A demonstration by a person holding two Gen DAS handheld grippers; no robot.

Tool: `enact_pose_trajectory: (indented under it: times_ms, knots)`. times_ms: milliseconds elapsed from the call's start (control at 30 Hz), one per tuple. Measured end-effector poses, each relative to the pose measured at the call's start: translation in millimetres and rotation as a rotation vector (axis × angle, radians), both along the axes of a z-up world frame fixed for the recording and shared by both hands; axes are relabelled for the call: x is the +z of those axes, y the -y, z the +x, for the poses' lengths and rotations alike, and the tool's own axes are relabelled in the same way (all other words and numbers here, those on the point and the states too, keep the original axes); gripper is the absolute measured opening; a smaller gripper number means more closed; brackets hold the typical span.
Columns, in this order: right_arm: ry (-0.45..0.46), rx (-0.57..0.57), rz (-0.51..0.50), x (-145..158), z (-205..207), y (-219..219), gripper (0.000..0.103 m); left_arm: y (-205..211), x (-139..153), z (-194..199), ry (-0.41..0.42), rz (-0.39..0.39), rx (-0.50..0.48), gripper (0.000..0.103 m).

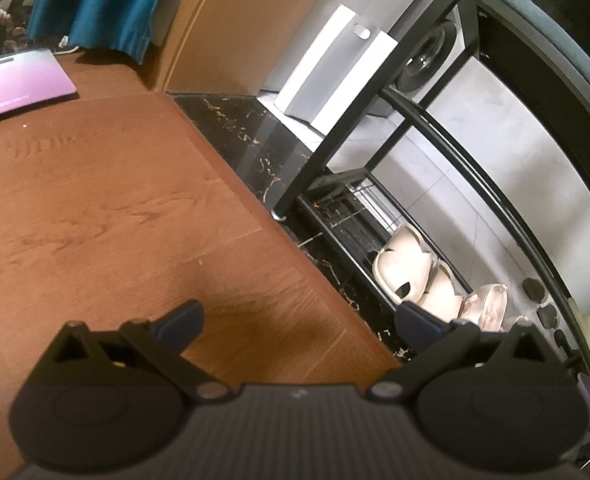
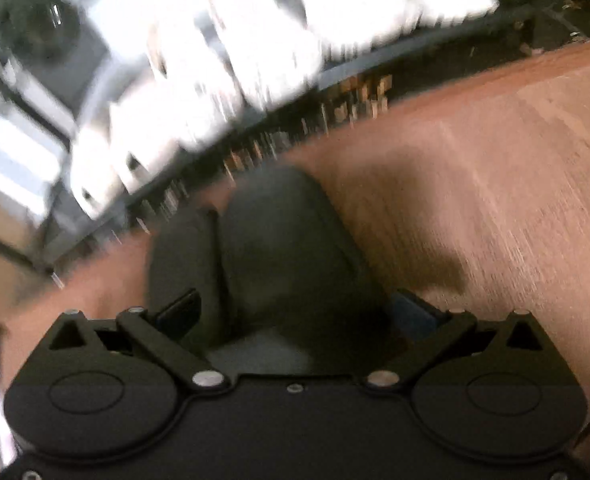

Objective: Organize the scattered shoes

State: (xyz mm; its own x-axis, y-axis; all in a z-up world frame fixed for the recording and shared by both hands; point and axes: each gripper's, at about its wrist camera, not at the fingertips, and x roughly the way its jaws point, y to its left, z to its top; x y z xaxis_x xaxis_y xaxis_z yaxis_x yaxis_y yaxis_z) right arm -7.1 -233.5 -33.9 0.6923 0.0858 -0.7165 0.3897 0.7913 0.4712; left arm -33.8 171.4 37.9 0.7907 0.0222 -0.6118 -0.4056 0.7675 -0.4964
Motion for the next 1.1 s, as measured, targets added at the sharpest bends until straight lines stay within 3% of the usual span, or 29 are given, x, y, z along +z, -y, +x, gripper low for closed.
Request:
enact_pose_trajectory:
  times_ms: [33, 133, 167, 267, 367, 467, 533, 567, 800, 1000, 1100]
  knots:
    - [0.107, -0.025, -0.051, 10.4, -23.0, -6.7, 0.103, 0.0, -0.1, 0.3, -0.003, -0.002, 0.001, 0.102]
    - [0.206, -0.001, -0.234, 20.4, -63.8, -36.3, 0.103, -0.4, 0.0, 0.9, -0.012, -0.018, 0.004, 0.102]
    - [0.198, 0.003, -0.252, 21.0, -69.4, -42.6, 0.103, -0.5, 0.4, 0.5, -0.015, -0.025, 0.005, 0.102]
    - [0.117, 0.013, -0.21, 12.2, -90.8, -66.6, 0.103, 2.1, 3.8, -1.6, -0.012, -0.018, -0.002, 0.102]
    - [-0.008, 0.184, -0.151, -1.7, -80.3, -75.8, 0.103, 4.8, 9.0, -5.5, 0.002, -0.009, -0.014, 0.102]
    - [-0.148, 0.391, -0.234, -8.8, -58.5, -83.1, 0.101, 5.3, 15.6, -12.6, 0.031, -0.014, -0.006, 0.102]
    - [-0.182, 0.51, -0.266, -14.8, -53.6, -88.5, 0.101, 5.4, 16.6, -15.1, 0.038, -0.015, -0.004, 0.102]
    - [-0.175, 0.569, -0.236, -21.9, -54.0, -87.9, 0.101, 4.5, 16.2, -16.4, 0.04, -0.015, -0.001, 0.102]
    - [-0.076, 0.607, -0.095, -36.1, -54.7, -82.8, 0.097, 3.4, 12.0, -9.9, 0.014, -0.035, 0.011, 0.102]
    - [-0.045, 0.56, -0.124, -43.8, -48.1, -76.1, 0.098, 2.2, 7.9, -5.5, 0.0, -0.038, 0.01, 0.102]
    - [0.0, 0.571, -0.205, -42.9, -48.4, -87.8, 0.096, 0.9, 5.6, -3.8, -0.005, -0.04, 0.012, 0.102]
